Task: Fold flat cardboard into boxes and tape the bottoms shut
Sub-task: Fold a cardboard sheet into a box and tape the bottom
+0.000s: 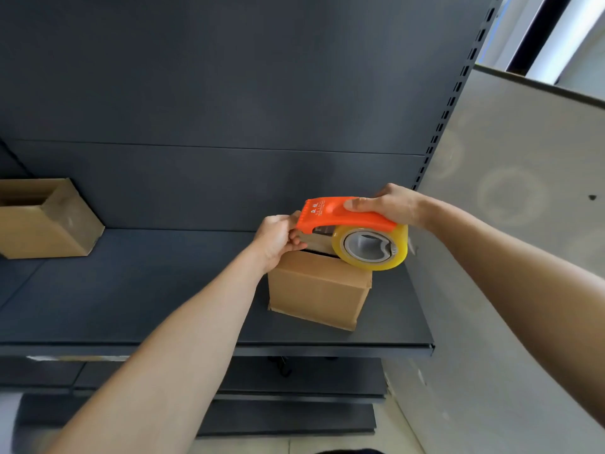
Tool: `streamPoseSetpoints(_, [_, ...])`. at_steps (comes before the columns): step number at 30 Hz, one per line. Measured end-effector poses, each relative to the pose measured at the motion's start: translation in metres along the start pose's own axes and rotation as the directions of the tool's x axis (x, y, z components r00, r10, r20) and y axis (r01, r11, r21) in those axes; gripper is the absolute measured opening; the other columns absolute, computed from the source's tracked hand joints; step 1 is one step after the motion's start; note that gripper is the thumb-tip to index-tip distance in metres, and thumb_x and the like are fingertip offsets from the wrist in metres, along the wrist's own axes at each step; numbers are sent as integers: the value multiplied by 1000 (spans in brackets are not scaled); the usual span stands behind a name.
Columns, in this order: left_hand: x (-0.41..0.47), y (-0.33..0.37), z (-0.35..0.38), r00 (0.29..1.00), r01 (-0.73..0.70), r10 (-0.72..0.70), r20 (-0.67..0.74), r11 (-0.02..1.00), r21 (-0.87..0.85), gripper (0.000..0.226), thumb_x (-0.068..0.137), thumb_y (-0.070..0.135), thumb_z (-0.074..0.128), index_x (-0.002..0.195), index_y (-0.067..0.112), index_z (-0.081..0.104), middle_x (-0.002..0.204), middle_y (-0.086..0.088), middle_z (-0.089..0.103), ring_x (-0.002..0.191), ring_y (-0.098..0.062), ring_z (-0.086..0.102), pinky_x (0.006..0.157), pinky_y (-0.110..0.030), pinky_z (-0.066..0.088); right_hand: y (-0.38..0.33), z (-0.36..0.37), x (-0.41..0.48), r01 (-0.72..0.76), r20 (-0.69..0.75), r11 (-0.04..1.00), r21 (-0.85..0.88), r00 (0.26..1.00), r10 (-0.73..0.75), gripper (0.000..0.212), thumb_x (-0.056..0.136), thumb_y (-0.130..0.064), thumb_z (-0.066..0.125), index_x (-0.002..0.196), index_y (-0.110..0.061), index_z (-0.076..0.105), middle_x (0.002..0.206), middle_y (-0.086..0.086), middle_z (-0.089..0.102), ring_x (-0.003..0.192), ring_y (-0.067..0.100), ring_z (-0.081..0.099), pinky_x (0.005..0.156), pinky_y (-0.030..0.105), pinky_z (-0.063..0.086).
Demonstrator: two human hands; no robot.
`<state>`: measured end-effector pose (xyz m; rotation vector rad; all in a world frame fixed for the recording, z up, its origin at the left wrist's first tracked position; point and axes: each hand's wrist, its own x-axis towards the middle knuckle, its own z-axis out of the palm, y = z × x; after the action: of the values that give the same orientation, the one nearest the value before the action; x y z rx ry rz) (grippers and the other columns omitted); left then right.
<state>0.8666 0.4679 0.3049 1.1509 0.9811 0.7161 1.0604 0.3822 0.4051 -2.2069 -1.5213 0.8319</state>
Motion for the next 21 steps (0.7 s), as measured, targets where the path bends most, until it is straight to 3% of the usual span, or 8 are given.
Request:
streamPoseSetpoints(4, [5,1,-17,971,-7,-20,-238,994,-113,37,93,6,44,59,13,34,59,0,29,47,-11,32,46,-24,44,14,-16,-6,-53,-52,994,-93,997,48,61,73,-69,62,82,-9,68,83,8,68,77,24,64,77,35,49])
streamPoseSetpoints(8, [0,1,-11,977,27,-86,-198,959,-281,37,97,10,47,62,14,34,58,1,25,46,-11,29,41,-21,34,22,-8,-9,-96,-22,981,-171,995,94,63,74,-67,62,86,-6,68,86,11,68,75,24,63,71,33,47])
streamPoseSetpoints(12, [-2,2,-6,977,46,-120,-178,926,-374,10,94,19,61,86,15,55,57,4,25,44,-7,28,41,-17,30,2,-13,-13,-95,-43,980,-177,995,88,55,75,-66,62,77,-11,62,76,6,62,67,20,58,60,29,41])
streamPoseSetpoints(17, [-1,-5,-4,968,60,-179,-175,845,-531,9,93,12,60,90,10,52,49,7,27,39,-6,28,38,-16,29,-14,-16,-14,-92,-39,982,-162,995,87,54,75,-69,60,76,-15,62,77,3,62,71,18,58,61,29,40])
streamPoseSetpoints(21, [-1,-11,-12,969,41,-149,-200,886,-462,17,93,13,61,83,10,48,57,4,29,37,-4,28,37,-16,27,-6,1,-10,-153,-61,966,-206,988,144,56,74,-70,60,75,-13,58,74,2,58,66,17,54,55,28,36])
